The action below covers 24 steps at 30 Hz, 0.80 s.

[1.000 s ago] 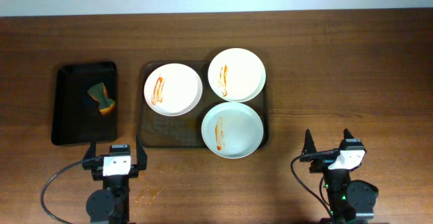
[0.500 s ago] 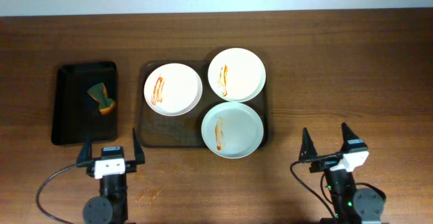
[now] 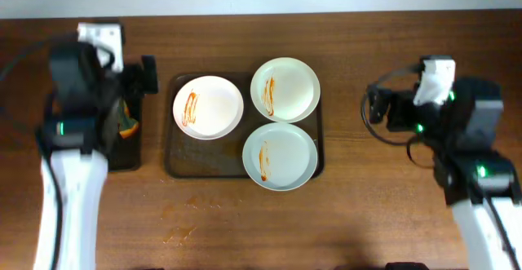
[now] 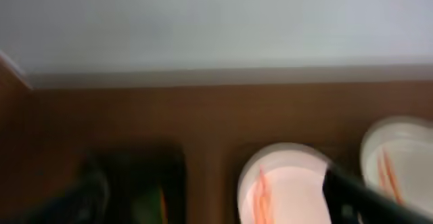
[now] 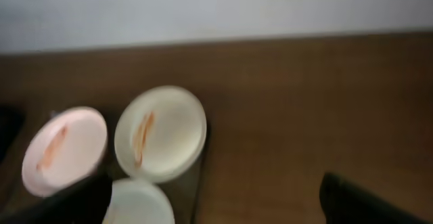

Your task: Clean dirty plates on tray and stack at the side

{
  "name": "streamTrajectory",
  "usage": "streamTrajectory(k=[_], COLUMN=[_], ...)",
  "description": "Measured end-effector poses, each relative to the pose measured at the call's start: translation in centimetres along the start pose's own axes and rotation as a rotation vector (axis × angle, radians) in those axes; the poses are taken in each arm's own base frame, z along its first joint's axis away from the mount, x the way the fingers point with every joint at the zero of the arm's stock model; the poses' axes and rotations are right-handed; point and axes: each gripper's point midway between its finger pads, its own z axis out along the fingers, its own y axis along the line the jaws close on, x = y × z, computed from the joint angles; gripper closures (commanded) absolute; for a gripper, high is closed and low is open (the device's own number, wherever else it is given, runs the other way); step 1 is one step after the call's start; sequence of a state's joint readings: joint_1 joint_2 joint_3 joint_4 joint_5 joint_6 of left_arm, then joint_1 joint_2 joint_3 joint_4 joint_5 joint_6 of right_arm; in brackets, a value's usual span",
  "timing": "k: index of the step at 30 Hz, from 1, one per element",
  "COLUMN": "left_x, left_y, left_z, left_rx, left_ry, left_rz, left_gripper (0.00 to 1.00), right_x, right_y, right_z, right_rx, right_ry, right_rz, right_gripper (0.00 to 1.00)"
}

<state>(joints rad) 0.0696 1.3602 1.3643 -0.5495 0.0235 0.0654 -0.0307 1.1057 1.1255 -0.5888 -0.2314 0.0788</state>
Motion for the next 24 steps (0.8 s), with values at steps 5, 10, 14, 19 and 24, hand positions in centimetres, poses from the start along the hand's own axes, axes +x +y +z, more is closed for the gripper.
streamTrajectory(k=[5, 10, 14, 19, 24], left_x=[5.5, 8.1, 8.6, 9.0, 10.3], left_y=[-2.0, -2.4, 6.0, 8.6, 9.0], left_z=[7.7, 9.8, 9.2, 8.9, 9.9], left_rx=[0.131, 0.173, 0.031, -0.028, -0.048], left_ry=[0.436, 0.517, 0.509, 0.504, 0.542], left_rz=[-0.036, -0.076, -0.285, -0.337, -0.341], left_gripper=[0.01, 0.01, 0.01, 0.01, 0.01], right_x=[3.1, 4.8, 7.1, 18.9, 19.1], right_y=[2.3, 13.4, 24.1, 25.1, 23.9], right_z=[7.2, 13.9, 19.6, 25.7, 27.3], right_rx=[-0.233, -0.490, -0.439, -0.144, -0.013], right_ry=[0.228, 0.397, 0.565, 0.742, 0.660], right_rz=[0.083, 0.145, 0.066, 0.150, 0.173], right_gripper=[0.02, 0.02, 0.12, 0.42, 0.70])
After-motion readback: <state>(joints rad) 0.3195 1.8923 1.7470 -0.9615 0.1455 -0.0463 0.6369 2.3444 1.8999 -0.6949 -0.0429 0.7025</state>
